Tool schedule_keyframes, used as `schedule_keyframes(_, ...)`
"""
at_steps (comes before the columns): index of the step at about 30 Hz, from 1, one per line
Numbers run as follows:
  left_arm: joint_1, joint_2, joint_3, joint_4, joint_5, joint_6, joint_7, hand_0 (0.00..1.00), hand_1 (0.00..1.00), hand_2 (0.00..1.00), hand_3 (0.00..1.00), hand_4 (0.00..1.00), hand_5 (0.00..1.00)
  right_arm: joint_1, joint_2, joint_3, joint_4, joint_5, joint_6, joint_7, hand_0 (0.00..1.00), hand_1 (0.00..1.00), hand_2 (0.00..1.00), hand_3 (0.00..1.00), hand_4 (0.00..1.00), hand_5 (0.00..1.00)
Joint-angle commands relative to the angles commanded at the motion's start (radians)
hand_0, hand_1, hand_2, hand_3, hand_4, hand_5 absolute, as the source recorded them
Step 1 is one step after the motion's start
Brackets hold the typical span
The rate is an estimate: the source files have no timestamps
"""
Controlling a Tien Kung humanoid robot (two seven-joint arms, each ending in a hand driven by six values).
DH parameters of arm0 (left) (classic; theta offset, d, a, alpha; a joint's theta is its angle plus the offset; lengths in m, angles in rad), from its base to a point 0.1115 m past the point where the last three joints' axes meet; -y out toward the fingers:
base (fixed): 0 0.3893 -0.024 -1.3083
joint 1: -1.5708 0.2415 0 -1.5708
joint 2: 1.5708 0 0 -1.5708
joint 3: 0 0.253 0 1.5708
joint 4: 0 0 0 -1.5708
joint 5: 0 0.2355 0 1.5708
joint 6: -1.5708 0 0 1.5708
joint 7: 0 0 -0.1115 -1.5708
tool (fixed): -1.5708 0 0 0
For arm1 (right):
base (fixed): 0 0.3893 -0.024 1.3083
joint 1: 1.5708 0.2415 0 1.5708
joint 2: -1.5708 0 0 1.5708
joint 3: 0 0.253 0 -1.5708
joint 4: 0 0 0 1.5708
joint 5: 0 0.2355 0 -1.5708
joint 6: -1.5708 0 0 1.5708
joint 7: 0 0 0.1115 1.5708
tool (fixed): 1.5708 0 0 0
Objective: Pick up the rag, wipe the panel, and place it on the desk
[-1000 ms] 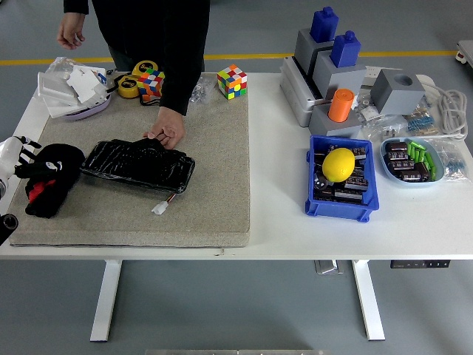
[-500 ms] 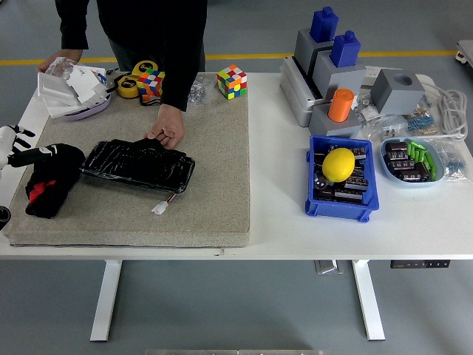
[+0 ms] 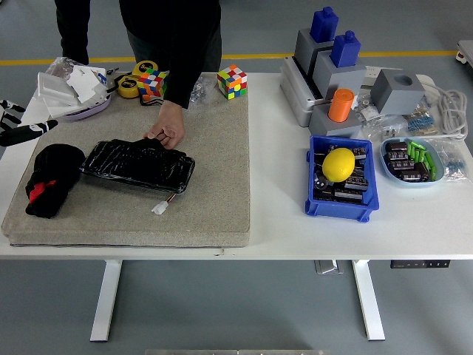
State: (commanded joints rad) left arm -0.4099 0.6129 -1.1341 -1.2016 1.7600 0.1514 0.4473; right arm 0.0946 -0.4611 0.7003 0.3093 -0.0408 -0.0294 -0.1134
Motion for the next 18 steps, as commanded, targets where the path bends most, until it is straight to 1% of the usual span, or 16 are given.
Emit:
schedule_keyframes(5, 0.011, 0.008, -0.011, -0.008, 0.001, -0.001, 0.001, 0.436, 0.634, 0.696, 0.778, 0.998, 0.752, 0.0, 0.0, -0.006, -0.001, 0.0, 0.0, -0.001, 0.731, 0.661, 0.681, 0.612, 0.998, 0.554)
schedule_keyframes(9, 0.016, 0.003, -0.019, -0.006, 0.005, 0.002, 0.001, 0.436, 0.634, 0.696, 0.778, 0.998, 0.752, 0.0, 0.002, -0.01, -0.002, 0.001, 0.0, -0.002, 0.731, 0.661, 0.681, 0.612, 0.998, 0.554)
schedule_keyframes(18, 0.029, 0.002, -0.01, -0.008, 0.002, 0.007, -0.002, 0.431, 0.634, 0.695, 0.779, 0.998, 0.752, 0.001, 0.001, -0.024, -0.001, 0.0, -0.001, -0.003, 0.735, 0.66, 0.681, 0.611, 0.998, 0.553)
